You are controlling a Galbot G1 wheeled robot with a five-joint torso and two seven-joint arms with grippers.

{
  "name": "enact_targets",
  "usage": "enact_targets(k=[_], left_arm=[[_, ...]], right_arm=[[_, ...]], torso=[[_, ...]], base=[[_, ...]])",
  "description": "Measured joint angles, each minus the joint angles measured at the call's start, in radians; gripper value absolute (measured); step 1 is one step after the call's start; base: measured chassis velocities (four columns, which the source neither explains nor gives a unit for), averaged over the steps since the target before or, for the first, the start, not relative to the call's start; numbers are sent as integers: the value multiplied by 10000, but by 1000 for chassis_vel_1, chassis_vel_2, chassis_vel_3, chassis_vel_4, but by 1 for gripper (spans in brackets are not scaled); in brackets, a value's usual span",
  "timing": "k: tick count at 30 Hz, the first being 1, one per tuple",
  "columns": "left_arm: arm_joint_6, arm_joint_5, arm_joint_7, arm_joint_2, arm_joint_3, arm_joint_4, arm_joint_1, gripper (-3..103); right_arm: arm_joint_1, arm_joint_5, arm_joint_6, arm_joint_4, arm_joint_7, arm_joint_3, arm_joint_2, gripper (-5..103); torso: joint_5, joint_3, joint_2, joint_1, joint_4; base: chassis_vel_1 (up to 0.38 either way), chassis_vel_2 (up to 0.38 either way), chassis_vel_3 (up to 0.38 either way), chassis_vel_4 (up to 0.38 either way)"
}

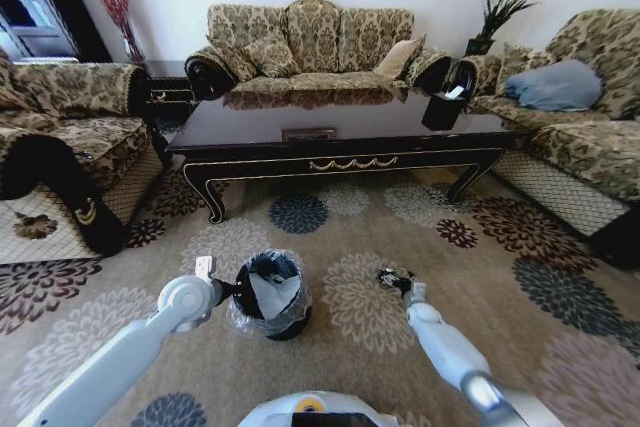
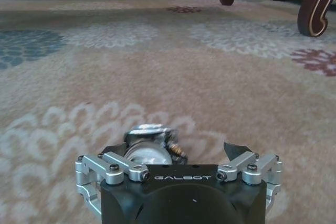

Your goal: Move to the front of the table and pick up the trash from the floor, then place it into the trash bin.

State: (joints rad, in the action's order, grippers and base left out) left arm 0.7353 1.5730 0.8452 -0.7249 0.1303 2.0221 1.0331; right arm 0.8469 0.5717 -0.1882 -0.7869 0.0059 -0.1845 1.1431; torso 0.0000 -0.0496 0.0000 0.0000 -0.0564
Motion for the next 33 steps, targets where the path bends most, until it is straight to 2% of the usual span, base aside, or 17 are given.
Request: enact_targets(k=[9,32,33], left_arm=[[2,1,3,35,-5,56,29,0],[2,21,45,101,178,210,194,0],[1,21,46,102,194,220,203,0]], right_arm=[[-595,206,0,653,-318,198,384,100],[-1020,215,118,1584,-592,291,649,100],[-1055,214,119,1657,-605,301,651,102]], torso=[[-2,0,1,0,7],[0,-1,0,0,4],[0,-1,0,0,4]], base=[[0,0,0,0],[0,0,0,0],[0,0,0,0]])
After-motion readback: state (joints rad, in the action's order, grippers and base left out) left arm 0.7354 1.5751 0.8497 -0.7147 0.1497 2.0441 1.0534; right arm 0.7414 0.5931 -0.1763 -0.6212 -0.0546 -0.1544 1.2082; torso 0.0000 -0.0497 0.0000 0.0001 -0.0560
